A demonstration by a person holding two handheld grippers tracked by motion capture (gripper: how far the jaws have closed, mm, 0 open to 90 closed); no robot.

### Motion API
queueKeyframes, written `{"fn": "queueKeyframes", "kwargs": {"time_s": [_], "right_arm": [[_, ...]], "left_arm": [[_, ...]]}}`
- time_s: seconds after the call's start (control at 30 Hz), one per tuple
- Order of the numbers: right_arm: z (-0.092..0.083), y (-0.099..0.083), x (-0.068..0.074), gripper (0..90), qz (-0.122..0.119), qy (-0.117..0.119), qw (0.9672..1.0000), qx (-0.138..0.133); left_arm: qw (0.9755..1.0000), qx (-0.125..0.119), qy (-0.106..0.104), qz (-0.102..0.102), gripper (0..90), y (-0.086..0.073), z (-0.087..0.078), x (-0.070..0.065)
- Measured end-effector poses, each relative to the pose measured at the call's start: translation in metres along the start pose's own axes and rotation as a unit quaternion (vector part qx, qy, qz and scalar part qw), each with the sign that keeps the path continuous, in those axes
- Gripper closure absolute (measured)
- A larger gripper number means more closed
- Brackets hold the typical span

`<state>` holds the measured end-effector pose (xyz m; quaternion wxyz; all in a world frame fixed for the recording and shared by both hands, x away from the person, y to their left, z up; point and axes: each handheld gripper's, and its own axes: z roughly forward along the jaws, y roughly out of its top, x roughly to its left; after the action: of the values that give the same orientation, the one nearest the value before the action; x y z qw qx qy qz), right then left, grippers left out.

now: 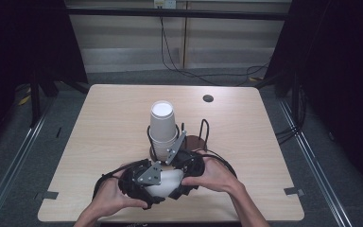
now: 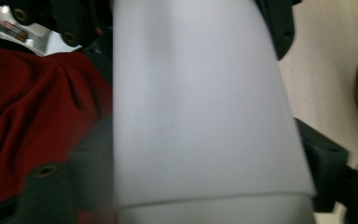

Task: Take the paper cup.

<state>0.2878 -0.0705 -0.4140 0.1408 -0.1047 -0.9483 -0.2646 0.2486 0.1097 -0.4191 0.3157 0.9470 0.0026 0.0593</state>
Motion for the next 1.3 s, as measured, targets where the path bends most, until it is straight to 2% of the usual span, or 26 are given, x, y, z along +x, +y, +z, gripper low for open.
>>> {"fn": "queueKeyframes", "kwargs": {"time_s": [0.23, 0.47, 0.53, 0.67, 0.93, 1.1, 1.2, 1.3], "right_arm": [[-0.001, 0.0, 0.001, 23.3, -0.003, -0.003, 1.0, 0.0], [-0.006, -0.003, 0.003, 23.4, -0.003, -0.001, 1.0, -0.004], [-0.007, -0.003, 0.003, 23.4, -0.002, -0.003, 1.0, -0.007], [-0.008, -0.003, 0.002, 23.4, 0.001, -0.003, 0.9999, -0.012], [-0.008, -0.002, 0.003, 23.6, 0.001, -0.001, 0.9999, -0.015], [-0.009, 0.0, 0.004, 23.6, 0.002, -0.004, 1.0, -0.009], [-0.009, 0.001, 0.005, 23.7, -0.002, -0.003, 1.0, -0.002], [-0.008, 0.001, 0.005, 23.7, -0.001, -0.001, 1.0, 0.002]], "left_arm": [[0.9999, -0.013, -0.002, 0.0, 17.3, -0.001, -0.002, 0.0], [0.9992, -0.04, -0.003, 0.002, 14.9, -0.003, -0.004, 0.001], [0.9986, -0.052, 0.006, 0.004, 14.4, -0.004, -0.004, 0.0], [0.9979, -0.064, 0.007, 0.0, 14.3, -0.005, -0.006, 0.002], [0.9974, -0.072, -0.002, -0.002, 14.4, -0.007, -0.009, 0.003], [0.9968, -0.079, 0.001, 0.013, 14.1, -0.009, -0.01, 0.004], [0.9961, -0.085, -0.005, 0.021, 14.1, -0.01, -0.012, 0.004], [0.9954, -0.093, -0.013, 0.019, 14.2, -0.011, -0.013, 0.004]]}}
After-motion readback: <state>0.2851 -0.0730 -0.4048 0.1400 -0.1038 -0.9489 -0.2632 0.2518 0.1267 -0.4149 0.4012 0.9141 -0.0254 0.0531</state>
